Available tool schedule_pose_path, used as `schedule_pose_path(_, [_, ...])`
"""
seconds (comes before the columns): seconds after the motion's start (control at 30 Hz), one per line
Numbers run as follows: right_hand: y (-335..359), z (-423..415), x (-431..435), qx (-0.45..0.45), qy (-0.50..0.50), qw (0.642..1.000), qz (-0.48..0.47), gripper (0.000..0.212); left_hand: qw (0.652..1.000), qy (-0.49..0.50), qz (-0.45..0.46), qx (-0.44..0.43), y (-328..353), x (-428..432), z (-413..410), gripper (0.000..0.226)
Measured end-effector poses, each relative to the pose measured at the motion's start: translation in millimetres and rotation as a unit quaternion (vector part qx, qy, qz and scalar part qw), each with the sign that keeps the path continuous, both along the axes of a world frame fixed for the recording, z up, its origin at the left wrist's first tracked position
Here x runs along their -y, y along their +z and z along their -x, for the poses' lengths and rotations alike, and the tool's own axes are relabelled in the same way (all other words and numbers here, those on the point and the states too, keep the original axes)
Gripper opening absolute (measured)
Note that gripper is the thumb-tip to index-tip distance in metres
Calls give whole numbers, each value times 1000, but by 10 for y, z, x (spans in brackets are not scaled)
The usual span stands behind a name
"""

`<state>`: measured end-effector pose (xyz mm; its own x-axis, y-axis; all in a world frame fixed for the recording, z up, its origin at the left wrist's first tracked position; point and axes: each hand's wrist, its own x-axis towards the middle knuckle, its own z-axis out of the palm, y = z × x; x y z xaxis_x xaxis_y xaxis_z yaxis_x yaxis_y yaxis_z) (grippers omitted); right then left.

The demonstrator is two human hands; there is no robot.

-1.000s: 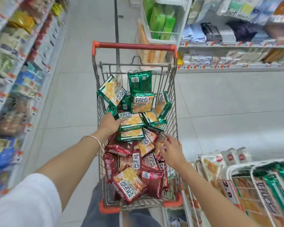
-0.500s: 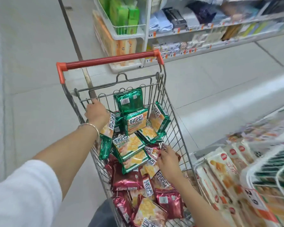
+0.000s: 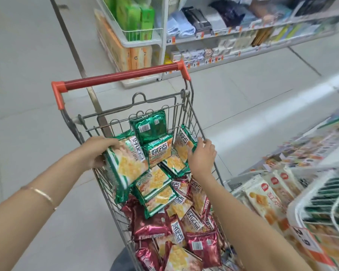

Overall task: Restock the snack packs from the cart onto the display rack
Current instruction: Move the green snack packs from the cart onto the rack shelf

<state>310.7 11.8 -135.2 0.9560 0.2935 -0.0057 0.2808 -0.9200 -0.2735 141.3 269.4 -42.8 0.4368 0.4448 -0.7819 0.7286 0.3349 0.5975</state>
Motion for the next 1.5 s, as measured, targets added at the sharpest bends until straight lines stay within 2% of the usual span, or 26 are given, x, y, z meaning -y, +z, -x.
schedule_pose_path(0.07, [-80,-92,-88,7,3,993,122,47,992,76,96,39,-12,45,114,10])
schedule_pose_path(0.1, [-114,-104,-100,11,14,986,168,44,984,107,134,56,-27,71,165,8])
schedule_pose_path(0.2, [-215,-62,-105,-2,46,980,193,39,961,145,220,82,-50,126,294,32])
schedule_pose_path(0.23, [-245,-37,-113,-15,49,982,179,37,957,155,233,80,-60,143,327,42])
schedule_pose_path(0.3, [-285,28,-105,-33,30,993,112,33,952,163,245,79,-45,181,372,43])
schedule_pose_path(0.37, [-183,101,-48,-52,-21,996,-71,28,955,160,236,85,-45,232,405,42])
schedule_pose_path(0.4, [-55,125,-3,-77,-57,976,-196,31,958,155,224,85,-50,259,422,46])
schedule_pose_path(0.47, [290,133,107,-116,-136,901,-395,38,969,136,192,78,-16,358,448,52])
schedule_pose_path(0.53, [626,86,247,-144,-201,832,-497,28,976,117,169,77,34,498,439,50])
schedule_pose_path(0.6, [914,75,410,-261,-200,779,-534,25,977,113,157,85,144,701,418,39])
schedule_pose_path(0.67, [1104,195,551,-416,-136,740,-510,25,975,113,161,102,246,951,407,35])
schedule_pose_path(0.73, [1217,382,638,-506,-104,715,-471,25,970,115,175,122,327,1220,397,38])
schedule_pose_path(0.8, [1216,523,733,-532,-93,706,-458,26,967,109,174,148,413,1530,382,27])
schedule_pose_path(0.87, [1137,615,873,-526,-76,715,-454,26,972,90,157,153,500,1867,387,19])
schedule_pose_path(0.93, [1008,692,1042,-503,-69,744,-434,45,974,55,164,145,517,2120,419,50])
schedule_pose_path(1.0, [952,793,1243,-465,-55,790,-395,78,980,-21,158,123,550,2358,462,108])
schedule_pose_path(1.03, [905,829,1352,-464,-49,798,-382,95,982,-65,139,114,595,2497,498,135])
schedule_pose_path(1.07, [860,857,1463,-467,-54,797,-378,112,982,-95,117,115,636,2632,547,150])
schedule_pose_path(1.1, [826,876,1574,-474,-65,791,-380,124,982,-113,94,120,636,2741,575,153])
schedule_pose_path(1.13, [896,939,1688,-484,-77,781,-388,122,983,-111,81,122,652,2844,596,142])
schedule_pose_path(1.17, [986,1007,1795,-502,-84,763,-398,106,984,-105,67,127,694,2955,613,126])
schedule_pose_path(1.23, [1124,1090,1999,-534,-70,734,-414,75,982,-114,46,141,707,3108,659,128])
schedule_pose_path(1.3, [1292,1161,2234,-538,-54,729,-420,73,979,-133,16,155,774,3317,681,134])
schedule_pose_path(1.4, [1566,1307,2686,-509,-41,728,-458,61,967,-151,-27,206,907,3722,646,91])
schedule_pose_path(1.43, [1639,1358,2872,-495,-44,726,-476,51,961,-171,-61,210,918,3842,610,84])
schedule_pose_path(1.5, [1787,1498,3270,-471,-53,722,-504,32,945,-220,-106,220,1002,4122,565,87])
